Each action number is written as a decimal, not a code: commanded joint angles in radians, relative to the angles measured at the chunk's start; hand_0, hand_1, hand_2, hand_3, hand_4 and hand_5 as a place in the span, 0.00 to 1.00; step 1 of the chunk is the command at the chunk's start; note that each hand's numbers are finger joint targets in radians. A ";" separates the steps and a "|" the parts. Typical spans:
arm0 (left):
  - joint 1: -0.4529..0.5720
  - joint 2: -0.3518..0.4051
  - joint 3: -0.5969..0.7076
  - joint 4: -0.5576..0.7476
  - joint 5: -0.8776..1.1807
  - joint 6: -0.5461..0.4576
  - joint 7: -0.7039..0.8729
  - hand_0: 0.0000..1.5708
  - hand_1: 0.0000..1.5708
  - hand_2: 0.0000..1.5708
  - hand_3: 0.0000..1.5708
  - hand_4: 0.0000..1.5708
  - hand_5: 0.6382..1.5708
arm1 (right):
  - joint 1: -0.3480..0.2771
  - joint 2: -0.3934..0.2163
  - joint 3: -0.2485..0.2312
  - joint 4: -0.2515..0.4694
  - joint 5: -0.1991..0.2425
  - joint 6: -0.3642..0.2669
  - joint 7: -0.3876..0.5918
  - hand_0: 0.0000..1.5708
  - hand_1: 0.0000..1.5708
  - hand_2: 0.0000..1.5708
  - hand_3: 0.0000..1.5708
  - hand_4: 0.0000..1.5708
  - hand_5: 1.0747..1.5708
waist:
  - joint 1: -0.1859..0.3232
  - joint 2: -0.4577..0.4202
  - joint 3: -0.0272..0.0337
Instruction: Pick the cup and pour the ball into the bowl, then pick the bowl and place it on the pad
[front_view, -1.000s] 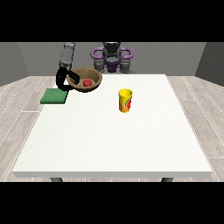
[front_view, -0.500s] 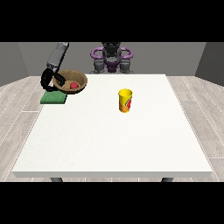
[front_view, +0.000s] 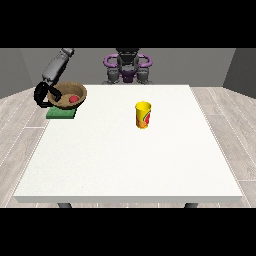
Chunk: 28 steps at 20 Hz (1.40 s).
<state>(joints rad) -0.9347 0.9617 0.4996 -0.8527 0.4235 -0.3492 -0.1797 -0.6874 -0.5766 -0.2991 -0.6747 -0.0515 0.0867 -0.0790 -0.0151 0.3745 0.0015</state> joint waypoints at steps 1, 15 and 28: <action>0.013 -0.046 -0.017 -0.090 -0.006 0.063 -0.009 0.00 0.00 0.00 0.00 0.10 0.96 | -0.006 -0.061 -0.039 0.078 -0.009 0.047 -0.092 1.00 1.00 1.00 0.45 0.82 0.96 | 0.005 0.046 0.0008; 0.029 -0.038 -0.024 -0.127 0.059 0.034 0.079 0.00 0.00 0.00 0.00 0.00 0.96 | -0.073 -0.144 -0.041 0.169 0.018 0.079 -0.067 1.00 1.00 1.00 0.58 0.79 1.00 | 0.033 -0.019 -0.0015; 0.028 0.013 -0.001 -0.083 0.061 0.029 0.047 0.00 0.00 0.00 0.00 0.00 0.95 | -0.065 -0.088 -0.060 0.212 -0.012 0.097 -0.066 1.00 1.00 1.00 0.80 0.68 1.00 | 0.008 0.019 -0.0009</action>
<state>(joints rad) -0.9142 0.9711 0.4932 -0.9517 0.4857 -0.3196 -0.1149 -0.7471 -0.6732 -0.3444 -0.4757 -0.0451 0.1786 -0.1585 0.0040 0.3879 0.0011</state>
